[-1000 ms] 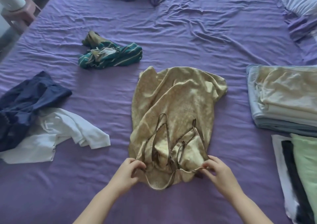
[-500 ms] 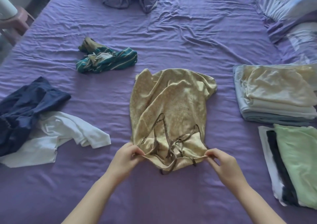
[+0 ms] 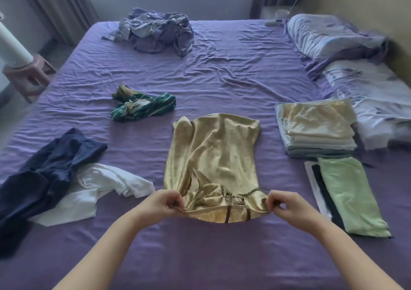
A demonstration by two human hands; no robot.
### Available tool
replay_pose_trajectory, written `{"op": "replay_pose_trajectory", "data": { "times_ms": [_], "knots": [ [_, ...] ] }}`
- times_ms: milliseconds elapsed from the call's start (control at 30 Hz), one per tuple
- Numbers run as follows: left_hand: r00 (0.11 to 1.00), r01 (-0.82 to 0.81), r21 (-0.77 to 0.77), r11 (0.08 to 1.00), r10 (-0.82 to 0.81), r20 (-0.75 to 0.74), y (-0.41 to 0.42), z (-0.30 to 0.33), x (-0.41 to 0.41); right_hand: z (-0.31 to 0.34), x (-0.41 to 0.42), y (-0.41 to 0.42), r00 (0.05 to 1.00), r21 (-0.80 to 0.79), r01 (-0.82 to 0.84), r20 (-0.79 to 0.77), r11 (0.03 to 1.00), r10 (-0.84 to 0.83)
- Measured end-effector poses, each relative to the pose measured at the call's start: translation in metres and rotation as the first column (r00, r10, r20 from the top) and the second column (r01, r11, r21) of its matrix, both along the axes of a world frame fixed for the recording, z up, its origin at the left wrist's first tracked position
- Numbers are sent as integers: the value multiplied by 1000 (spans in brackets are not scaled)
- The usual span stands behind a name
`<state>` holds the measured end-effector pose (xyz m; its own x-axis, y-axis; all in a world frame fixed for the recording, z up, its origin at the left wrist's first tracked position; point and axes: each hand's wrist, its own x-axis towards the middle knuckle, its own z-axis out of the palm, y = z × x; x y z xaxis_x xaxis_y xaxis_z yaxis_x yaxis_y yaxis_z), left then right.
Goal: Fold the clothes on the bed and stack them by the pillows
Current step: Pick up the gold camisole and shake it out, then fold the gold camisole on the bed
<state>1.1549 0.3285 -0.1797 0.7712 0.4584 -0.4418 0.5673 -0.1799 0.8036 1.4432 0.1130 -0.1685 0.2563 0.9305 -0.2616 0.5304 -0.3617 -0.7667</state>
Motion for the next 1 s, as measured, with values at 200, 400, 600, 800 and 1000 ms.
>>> {"op": "replay_pose_trajectory", "data": {
  "times_ms": [200,400,600,800,1000],
  "knots": [
    [998,-4,-40,999,2,-62,-30,-50,-29,-47,-31,-34,992,-155,5,-123,988,-24],
    [947,3,-187,982,-63,-314,-48,-114,-52,-116,-45,-51,973,-362,62,-185,930,-137],
    [875,103,-270,957,-217,-434,-57,-151,-63,-155,-54,-49,995,-577,-92,-88,812,50],
    [866,-10,77,997,47,-498,-67,-162,-43,-169,-65,-43,987,-486,160,52,859,-154],
    [899,-45,174,984,116,-422,-84,-173,-9,-163,-72,-39,985,-367,78,-112,927,-128]
  ]
}}
